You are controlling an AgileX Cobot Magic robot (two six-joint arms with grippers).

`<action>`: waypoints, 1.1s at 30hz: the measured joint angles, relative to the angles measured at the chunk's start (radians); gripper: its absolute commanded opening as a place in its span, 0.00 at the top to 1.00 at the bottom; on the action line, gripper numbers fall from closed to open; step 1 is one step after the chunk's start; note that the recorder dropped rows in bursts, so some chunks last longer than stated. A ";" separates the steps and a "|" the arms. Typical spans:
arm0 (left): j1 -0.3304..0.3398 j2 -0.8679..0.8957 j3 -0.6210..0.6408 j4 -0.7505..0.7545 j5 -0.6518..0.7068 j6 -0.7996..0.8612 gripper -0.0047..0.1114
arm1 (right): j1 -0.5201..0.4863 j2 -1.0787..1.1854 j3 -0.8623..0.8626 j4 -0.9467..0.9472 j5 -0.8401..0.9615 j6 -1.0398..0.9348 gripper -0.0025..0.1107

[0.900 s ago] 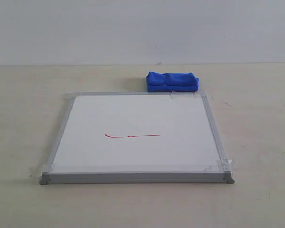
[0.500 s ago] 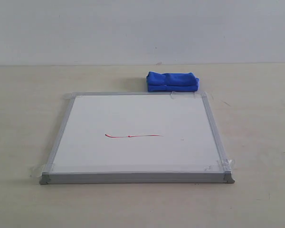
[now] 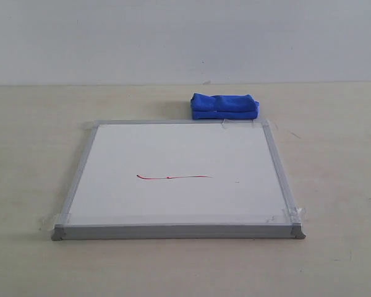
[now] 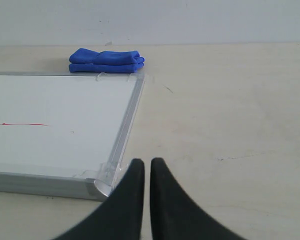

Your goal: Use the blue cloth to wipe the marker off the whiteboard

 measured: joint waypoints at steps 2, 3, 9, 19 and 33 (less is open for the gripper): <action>0.000 0.000 0.000 0.000 0.000 0.000 0.92 | 0.000 0.000 0.000 0.000 0.000 0.000 0.97; 0.000 0.000 0.000 0.000 0.000 0.000 0.92 | 0.000 0.000 0.000 0.000 0.000 0.000 0.97; 0.000 0.000 0.000 0.000 0.000 0.000 0.92 | 0.000 0.000 -0.041 0.000 0.032 0.029 0.97; 0.000 0.000 0.000 0.000 0.000 0.000 0.92 | 0.000 -0.004 -0.352 0.022 0.162 0.070 0.97; 0.000 0.000 0.000 0.000 0.000 0.000 0.92 | 0.000 0.043 -0.479 0.216 0.017 -0.063 0.97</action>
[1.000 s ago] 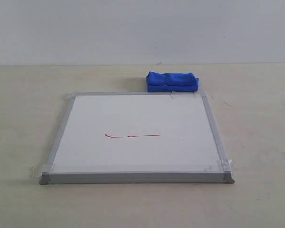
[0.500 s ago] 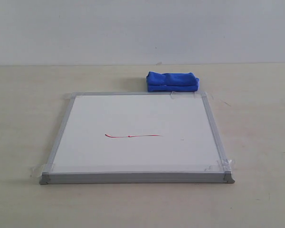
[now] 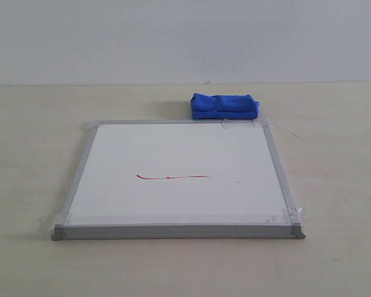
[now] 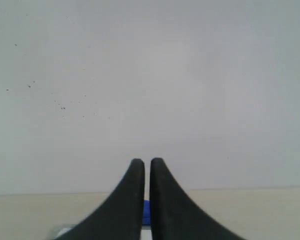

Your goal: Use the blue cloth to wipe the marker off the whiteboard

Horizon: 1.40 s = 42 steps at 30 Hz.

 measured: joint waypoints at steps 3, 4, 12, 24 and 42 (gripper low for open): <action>0.000 0.000 0.000 0.000 0.000 0.000 0.92 | 0.000 0.130 -0.067 0.041 -0.017 -0.096 0.97; 0.000 0.000 0.000 0.000 0.000 0.000 0.92 | 0.000 0.194 -0.096 0.046 -0.018 -0.129 0.97; 0.000 0.000 0.000 0.000 0.000 0.000 0.92 | 0.000 1.092 -0.609 0.063 0.146 -0.396 0.97; 0.000 0.000 0.000 0.000 0.000 0.000 0.92 | 0.002 2.165 -1.669 0.101 0.596 -0.673 0.46; 0.000 0.000 0.000 0.000 0.000 0.000 0.92 | 0.071 2.506 -1.932 0.071 0.659 -0.828 0.46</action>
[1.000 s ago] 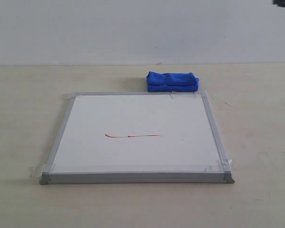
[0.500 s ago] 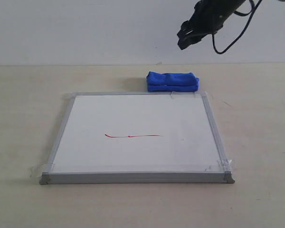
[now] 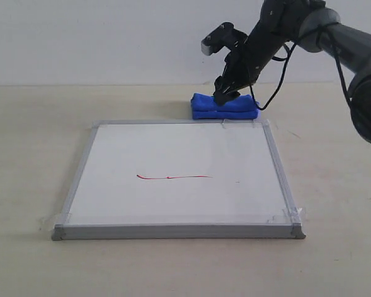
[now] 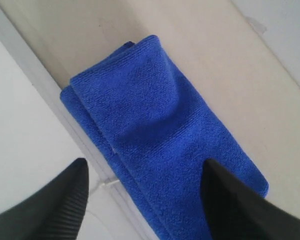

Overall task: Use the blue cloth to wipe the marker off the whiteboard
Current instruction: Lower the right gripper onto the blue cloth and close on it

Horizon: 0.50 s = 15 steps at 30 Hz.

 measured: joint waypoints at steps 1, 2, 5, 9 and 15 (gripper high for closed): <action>0.000 0.000 0.000 0.000 0.000 0.000 0.92 | 0.000 0.005 0.000 0.000 -0.004 -0.006 0.46; 0.000 0.000 0.000 0.000 0.000 0.000 0.92 | 0.000 0.010 0.000 0.000 -0.010 -0.009 0.46; 0.000 0.000 0.000 0.000 0.000 0.000 0.92 | 0.000 0.024 -0.002 0.000 -0.028 -0.037 0.46; 0.000 0.000 0.000 0.000 0.000 0.000 0.92 | 0.000 0.043 -0.002 0.000 -0.037 -0.078 0.46; 0.000 0.000 0.000 0.000 0.000 0.000 0.92 | 0.000 0.062 -0.002 0.000 -0.042 -0.120 0.46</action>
